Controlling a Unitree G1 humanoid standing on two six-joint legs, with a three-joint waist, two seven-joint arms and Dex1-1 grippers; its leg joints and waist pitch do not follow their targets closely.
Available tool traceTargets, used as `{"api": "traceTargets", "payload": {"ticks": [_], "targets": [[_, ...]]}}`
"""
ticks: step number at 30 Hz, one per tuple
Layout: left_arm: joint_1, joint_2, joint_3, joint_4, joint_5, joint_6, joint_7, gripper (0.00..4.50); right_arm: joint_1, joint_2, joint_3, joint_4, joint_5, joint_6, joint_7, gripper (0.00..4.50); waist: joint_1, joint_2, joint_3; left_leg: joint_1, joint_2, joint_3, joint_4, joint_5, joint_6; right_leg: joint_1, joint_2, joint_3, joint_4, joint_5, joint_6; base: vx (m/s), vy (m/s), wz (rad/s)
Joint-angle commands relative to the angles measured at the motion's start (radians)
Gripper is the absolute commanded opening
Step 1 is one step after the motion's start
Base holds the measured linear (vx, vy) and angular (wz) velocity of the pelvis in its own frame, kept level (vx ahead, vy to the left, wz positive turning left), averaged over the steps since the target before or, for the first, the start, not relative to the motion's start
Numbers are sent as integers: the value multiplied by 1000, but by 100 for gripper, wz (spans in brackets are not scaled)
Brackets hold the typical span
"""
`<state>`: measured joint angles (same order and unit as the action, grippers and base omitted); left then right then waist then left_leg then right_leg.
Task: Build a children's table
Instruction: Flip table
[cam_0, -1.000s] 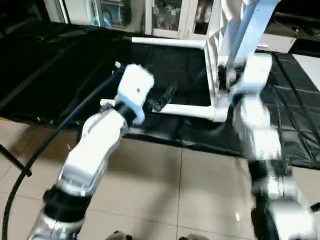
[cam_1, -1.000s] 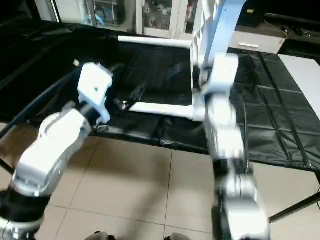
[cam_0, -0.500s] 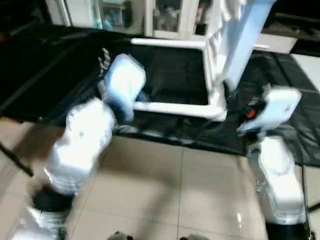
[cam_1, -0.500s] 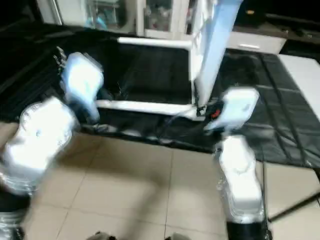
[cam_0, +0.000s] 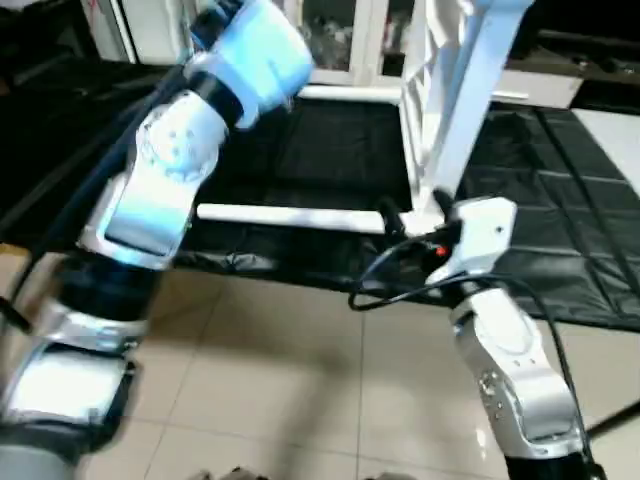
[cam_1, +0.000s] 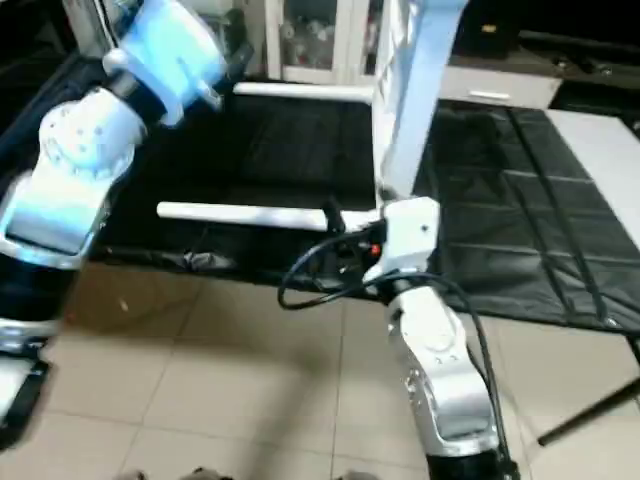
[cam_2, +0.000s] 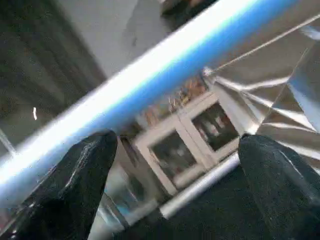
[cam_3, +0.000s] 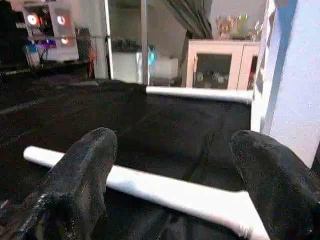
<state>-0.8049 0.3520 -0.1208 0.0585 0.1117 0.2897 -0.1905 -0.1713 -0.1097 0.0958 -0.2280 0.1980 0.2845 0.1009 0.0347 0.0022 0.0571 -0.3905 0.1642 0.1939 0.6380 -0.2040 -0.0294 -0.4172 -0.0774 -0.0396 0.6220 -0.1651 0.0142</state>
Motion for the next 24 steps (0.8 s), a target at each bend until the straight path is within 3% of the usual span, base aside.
{"api": "traceTargets", "payload": {"ticks": [1, 2, 7, 8, 9, 10, 11, 12, 13, 14, 15, 16, 17, 18, 19, 20, 21, 22, 23, 24], "targets": [[51, -21, 15, -38, -4, 47, 27, 438, 3, -7, -14, -28, 9, 26, -4, 403, 3, 10, -74, 17, 53, -34, -92, -187, -32, 52, -57, 39, -59, -68, -232, 0, 0, 0], [120, -48, 22, -83, 3, 64, 44, 438, 11, -7, -14, -47, 14, 35, 6, 403, 4, 13, -76, 18, 53, -34, -91, -182, -21, 53, -57, 38, -61, -77, -230, 0, 0, 0], [216, -101, 60, -185, -54, 92, 77, 438, 25, -5, 10, -68, 17, 52, 30, 403, 6, 12, -73, 21, 59, -34, -96, -185, -9, 50, -56, 37, -66, -90, -231, 0, 0, 0], [249, -109, 59, -224, -61, 108, 78, 438, 26, -3, 16, -71, 23, 59, 38, 403, 5, 7, -71, 24, 58, -33, -99, -222, -15, 48, -54, 36, -71, -132, -222, 0, 0, 0], [262, -111, 58, -239, -61, 115, 79, 438, 26, -2, 19, -72, 27, 62, 42, 403, 5, 9, -69, 30, 60, -35, -102, -269, -23, 51, -56, 35, -71, -184, -216, 0, 0, 0], [276, -117, 57, -256, -62, 123, 81, 438, 26, -2, 21, -72, 30, 64, 48, 403, 0, 8, -57, 44, 62, -38, -111, -404, -45, 48, -56, 33, -87, -342, -184, 0, 0, 0], [286, -122, 56, -269, -68, 131, 79, 438, 27, -2, 23, -72, 34, 65, 52, 403, -6, 11, -49, 71, 59, -42, -114, -540, -63, 38, -49, 24, -104, -495, -147, 0, 0, 0], [291, -126, 55, -276, -65, 136, 78, 438, 27, -1, 23, -72, 35, 67, 53, 403, -9, 11, -43, 82, 56, -43, -115, -593, -67, 32, -46, 18, -115, -563, -126, 0, 0, 0], [298, -132, 53, -288, -60, 145, 77, 438, 27, -1, 24, -71, 36, 70, 56, 403, -16, 11, -34, 115, 50, -47, -109, -685, -69, 19, -35, 0, -140, -689, -83, 0, 0, 0], [298, -132, 53, -288, -60, 145, 77, 438, 27, -1, 24, -71, 36, 70, 56, 403, -26, 15, -28, 133, 49, -54, -109, -730, -64, 28, -28, -23, -155, -738, -55, 0, 0, 0], [301, -139, 54, -294, -59, 152, 74, 438, 27, 0, 24, -70, 36, 71, 59, 403, -31, 17, -22, 140, 53, -58, -115, -759, -64, 31, -24, -36, -159, -737, -46, 0, 0, 0], [301, -141, 53, -298, -55, 155, 71, 438, 26, 0, 25, -68, 36, 73, 65, 403, -44, 27, -19, 133, 65, -71, -133, -813, -71, 59, -23, -59, -146, -674, -37, 0, 0, 0], [299, -140, 54, -298, -54, 155, 69, 438, 26, -1, 25, -68, 37, 73, 68, 403, -49, 39, -15, 121, 78, -77, -164, -868, -82, 84, -24, -64, -117, -577, -50, 0, 0, 0], [297, -139, 54, -299, -54, 157, 68, 438, 26, -1, 25, -68, 37, 74, 70, 403, -52, 42, -17, 120, 83, -80, -175, -887, -85, 95, -27, -62, -99, -525, -62, 0, 0, 0], [296, -135, 58, -300, -57, 161, 66, 438, 26, 0, 25, -69, 37, 75, 71, 403, -62, 32, -22, 118, 75, -82, -169, -860, -79, 103, -42, -50, -103, -506, -73, 0, 0, 0], [296, -133, 61, -300, -59, 163, 65, 438, 27, 1, 25, -70, 36, 76, 72, 403, -67, 16, -27, 119, 45, -65, -134, -757, -63, 97, -65, -36, -144, -640, -74, 0, 0, 0], [298, -130, 62, -305, -60, 167, 67, 438, 28, 1, 24, -72, 36, 77, 73, 403, -65, 9, -32, 108, 32, -57, -117, -673, -47, 104, -78, -25, -157, -719, -70, 0, 0, 0], [298, -128, 63, -308, -62, 170, 69, 438, 28, 1, 24, -73, 36, 78, 75, 403, -51, 3, -43, 61, 21, -49, -100, -471, -7, 142, -102, 1, -164, -812, -54, 55, -30, -14], [298, -128, 66, -310, -66, 174, 70, 438, 29, 1, 25, -74, 36, 79, 76, 403, -40, 2, -53, 32, 20, -47, -93, -323, 23, 162, -109, 14, -160, -801, -55, 65, -28, -14], [298, -128, 67, -313, -64, 178, 70, 438, 29, -1, 25, -76, 37, 81, 77, 403, -37, 4, -56, 32, 21, -47, -98, -287, 32, 160, -99, 11, -155, -760, -68, 65, -28, -14]]}}
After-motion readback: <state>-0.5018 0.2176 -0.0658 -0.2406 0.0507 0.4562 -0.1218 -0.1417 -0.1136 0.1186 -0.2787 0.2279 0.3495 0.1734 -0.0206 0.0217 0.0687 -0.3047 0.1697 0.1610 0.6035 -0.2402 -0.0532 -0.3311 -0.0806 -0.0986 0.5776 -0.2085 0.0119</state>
